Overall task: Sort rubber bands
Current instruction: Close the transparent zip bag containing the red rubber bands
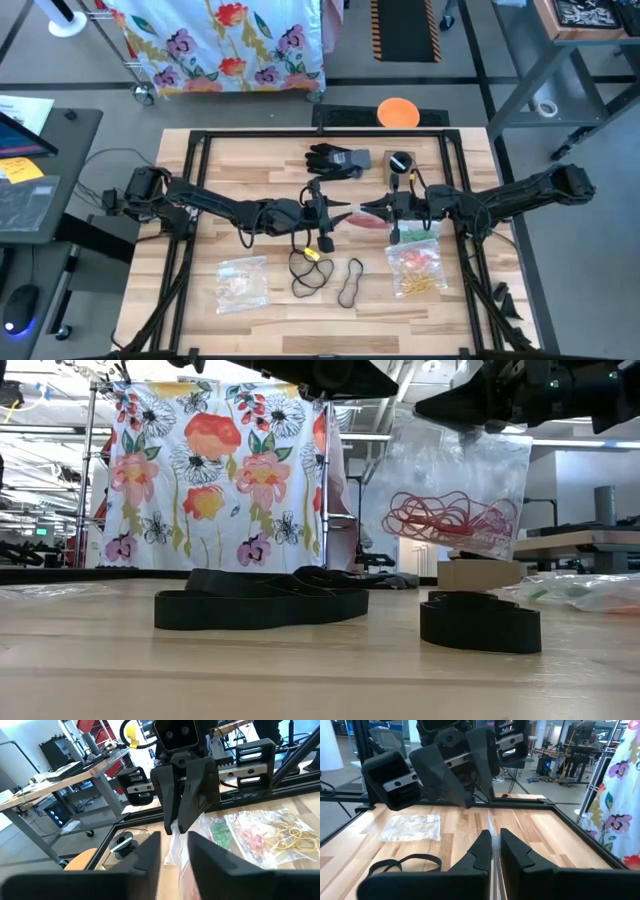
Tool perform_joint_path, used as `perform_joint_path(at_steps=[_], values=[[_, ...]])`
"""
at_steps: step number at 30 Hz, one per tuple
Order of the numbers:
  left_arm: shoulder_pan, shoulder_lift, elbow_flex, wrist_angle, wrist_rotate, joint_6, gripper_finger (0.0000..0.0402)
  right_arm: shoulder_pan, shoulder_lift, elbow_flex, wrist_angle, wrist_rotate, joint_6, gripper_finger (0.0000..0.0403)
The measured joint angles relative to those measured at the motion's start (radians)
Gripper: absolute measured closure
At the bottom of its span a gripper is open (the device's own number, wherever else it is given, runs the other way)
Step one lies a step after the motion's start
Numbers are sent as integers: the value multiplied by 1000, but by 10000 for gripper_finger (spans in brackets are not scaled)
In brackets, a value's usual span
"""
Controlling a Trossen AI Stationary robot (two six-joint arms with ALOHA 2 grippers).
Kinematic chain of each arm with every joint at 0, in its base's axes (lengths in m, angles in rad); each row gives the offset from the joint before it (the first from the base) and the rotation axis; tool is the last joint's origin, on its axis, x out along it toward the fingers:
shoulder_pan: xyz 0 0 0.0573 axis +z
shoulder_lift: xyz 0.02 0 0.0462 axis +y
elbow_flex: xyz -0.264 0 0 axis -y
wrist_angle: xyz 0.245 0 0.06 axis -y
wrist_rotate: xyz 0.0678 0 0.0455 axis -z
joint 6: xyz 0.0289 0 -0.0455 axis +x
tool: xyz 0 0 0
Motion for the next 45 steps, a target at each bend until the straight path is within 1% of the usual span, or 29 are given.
perform_joint_path(at_steps=[3, 6, 9, 12, 15, 17, 20, 23, 26, 35, 36, 40, 45], values=[[0, 8, 0, 8, 5, -2, 266, 0, 0, 0, 0, -2, 0, 381], [9, 20, 0, 22, 44, 1, 223, 0, 0, 2, 2, -3, 0, 381], [25, 59, 13, 64, 71, -38, 188, -5, 0, 2, 4, -3, 0, 381], [30, 84, 29, 64, 68, -42, 168, -5, 0, 2, 4, -4, 0, 381], [28, 80, 32, 74, 70, -32, 165, -5, 0, 2, 1, -7, 0, 381], [27, 80, 32, 73, 67, -55, 166, -5, 0, 2, 0, -7, -1, 381], [29, 81, 31, 90, 60, -67, 178, -5, 0, 2, -5, -7, 0, 381], [29, 80, 31, 80, 58, -70, 205, -5, 0, 2, -6, -7, 0, 381], [28, 80, 31, 76, 61, -74, 245, -5, 0, 2, -4, -7, 0, 381], [29, 80, 31, 45, 60, -65, 384, -5, 0, 2, -1, -10, 0, 381], [29, 80, 31, 43, 60, -61, 392, -5, 0, 2, -2, -10, 0, 381], [29, 80, 31, 46, 56, -61, 398, -5, 0, 2, -1, -10, 0, 381], [24, 81, 31, 52, -16, -58, 400, -5, 0, 2, 3, -10, 0, 381]])
